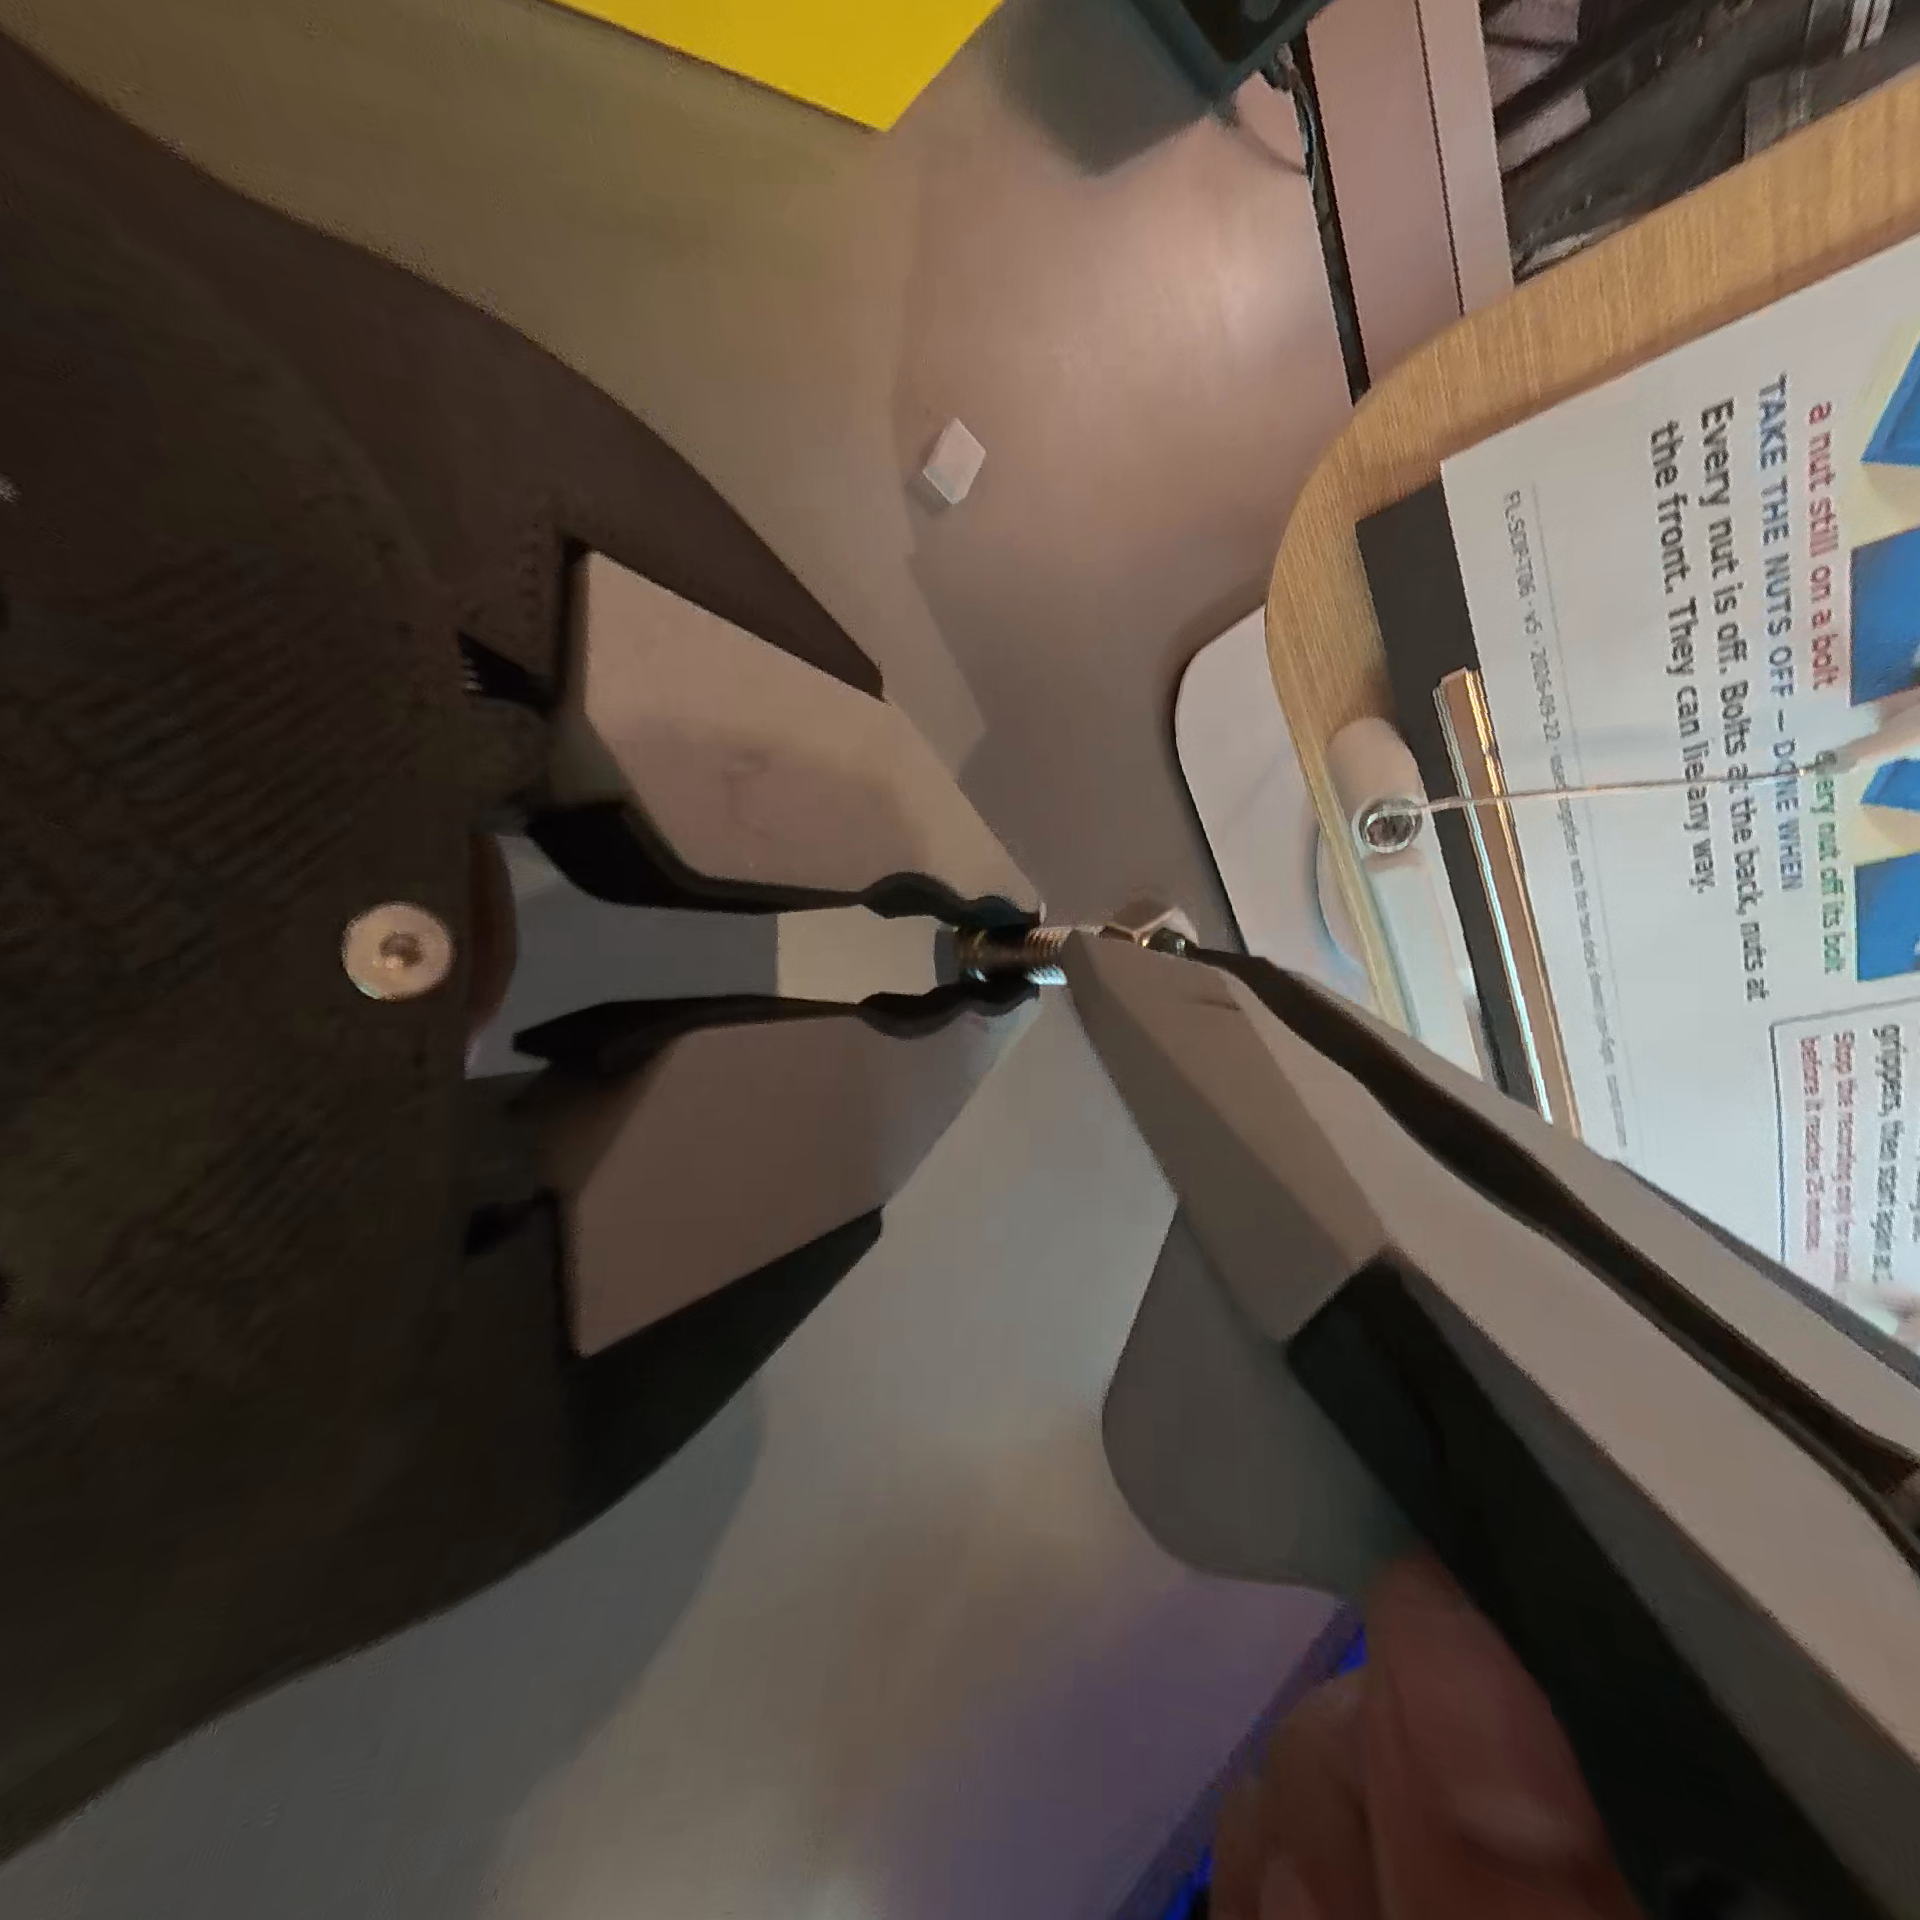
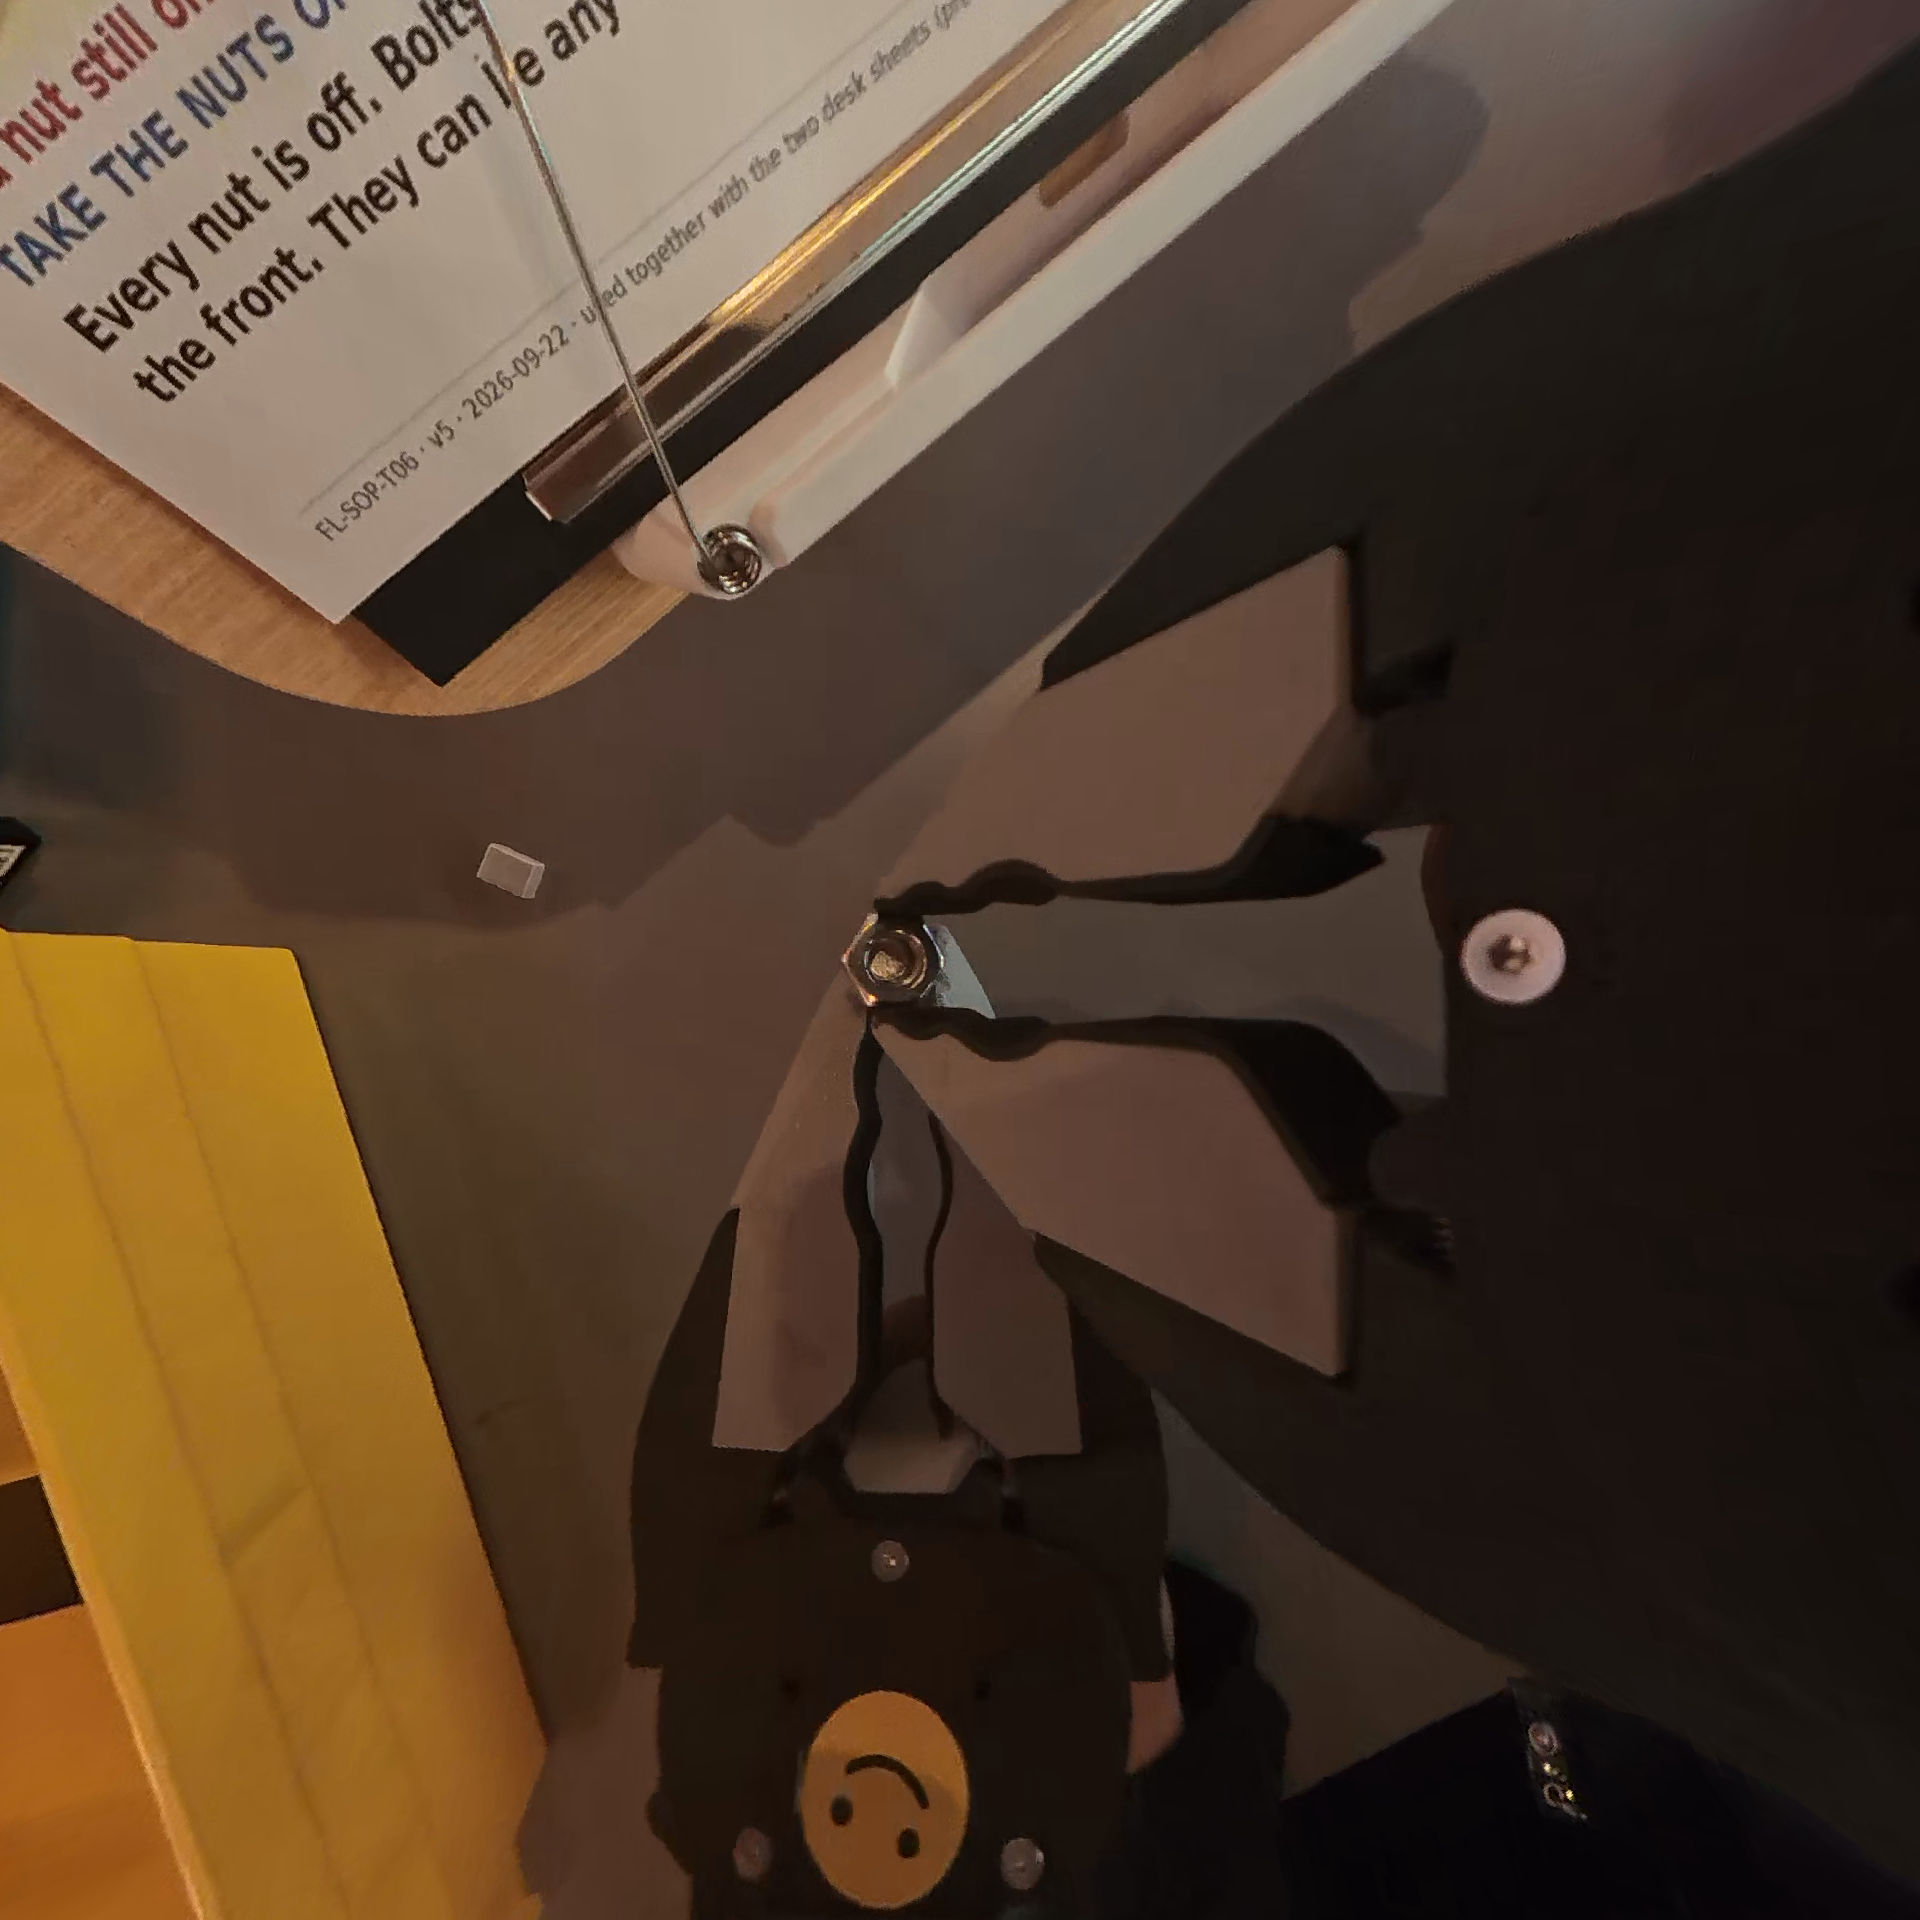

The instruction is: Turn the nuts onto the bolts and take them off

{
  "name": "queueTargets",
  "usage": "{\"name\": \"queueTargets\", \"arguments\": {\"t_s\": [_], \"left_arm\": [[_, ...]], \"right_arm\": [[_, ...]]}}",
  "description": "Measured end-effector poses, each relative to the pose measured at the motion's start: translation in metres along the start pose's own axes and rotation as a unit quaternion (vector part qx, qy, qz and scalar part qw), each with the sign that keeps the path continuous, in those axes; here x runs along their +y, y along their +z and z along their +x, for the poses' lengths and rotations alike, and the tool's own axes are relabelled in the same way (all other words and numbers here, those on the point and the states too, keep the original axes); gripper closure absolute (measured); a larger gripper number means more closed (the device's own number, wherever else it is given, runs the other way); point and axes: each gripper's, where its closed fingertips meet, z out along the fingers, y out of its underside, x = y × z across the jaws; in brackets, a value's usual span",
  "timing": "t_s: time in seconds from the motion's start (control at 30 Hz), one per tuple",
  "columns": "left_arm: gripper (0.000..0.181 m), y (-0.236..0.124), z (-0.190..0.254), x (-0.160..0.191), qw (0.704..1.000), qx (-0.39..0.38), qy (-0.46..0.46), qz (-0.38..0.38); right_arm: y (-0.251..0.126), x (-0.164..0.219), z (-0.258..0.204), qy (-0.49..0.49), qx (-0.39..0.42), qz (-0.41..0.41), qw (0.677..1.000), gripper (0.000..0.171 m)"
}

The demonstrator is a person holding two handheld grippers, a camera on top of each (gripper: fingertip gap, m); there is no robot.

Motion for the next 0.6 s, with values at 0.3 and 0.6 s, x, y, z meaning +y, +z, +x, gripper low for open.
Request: {"name": "queueTargets", "arguments": {"t_s": [0.3, 0.6], "left_arm": [[0.175, -0.003, 0.019, 0.004, 0.997, 0.071, 0.043, -0.007], [0.174, -0.005, 0.026, 0.004, 0.994, 0.093, 0.053, -0.008]], "right_arm": [[-0.010, 0.016, -0.003, -0.041, -0.029, -0.002, 0.999, 0.157], [-0.013, 0.020, -0.007, -0.018, -0.067, 0.022, 0.997, 0.156]]}}
